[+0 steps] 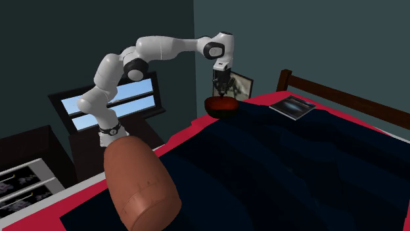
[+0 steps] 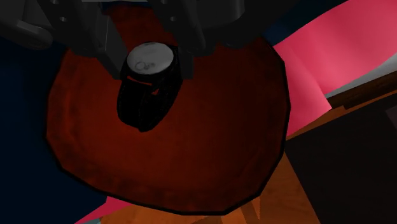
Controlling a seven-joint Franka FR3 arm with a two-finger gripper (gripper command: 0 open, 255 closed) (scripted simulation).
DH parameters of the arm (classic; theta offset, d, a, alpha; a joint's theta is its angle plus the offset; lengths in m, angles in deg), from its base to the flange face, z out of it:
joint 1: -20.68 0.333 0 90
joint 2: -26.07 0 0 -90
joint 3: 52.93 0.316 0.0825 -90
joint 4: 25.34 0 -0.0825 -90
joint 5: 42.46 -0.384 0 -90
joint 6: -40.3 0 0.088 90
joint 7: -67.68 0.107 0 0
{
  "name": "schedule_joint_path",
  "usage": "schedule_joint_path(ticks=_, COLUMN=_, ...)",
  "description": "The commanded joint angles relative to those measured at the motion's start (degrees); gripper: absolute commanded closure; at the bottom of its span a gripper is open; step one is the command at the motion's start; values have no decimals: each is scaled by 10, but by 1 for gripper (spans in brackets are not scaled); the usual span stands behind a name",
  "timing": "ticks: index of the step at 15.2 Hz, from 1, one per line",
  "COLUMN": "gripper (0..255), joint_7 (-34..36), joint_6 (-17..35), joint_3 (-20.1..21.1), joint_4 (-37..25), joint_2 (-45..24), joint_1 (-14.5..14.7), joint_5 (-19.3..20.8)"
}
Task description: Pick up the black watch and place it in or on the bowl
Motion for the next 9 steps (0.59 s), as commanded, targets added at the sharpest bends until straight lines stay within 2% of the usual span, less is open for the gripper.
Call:
schedule_joint_path(ticks=1, gripper=255, joint_7=2, joint_6=19, joint_3=1, joint_4=24, joint_2=4, joint_1=-6, joint_5=-1)
schedule_joint_path(ticks=6, gripper=255, joint_7=7, joint_6=58, joint_3=0, joint_4=65, joint_2=5, joint_1=-15, joint_5=1)
schedule_joint_path(ticks=9, gripper=255, joint_7=7, joint_6=60, joint_3=0, joint_4=67, joint_2=5, joint_1=-15, joint_5=1)
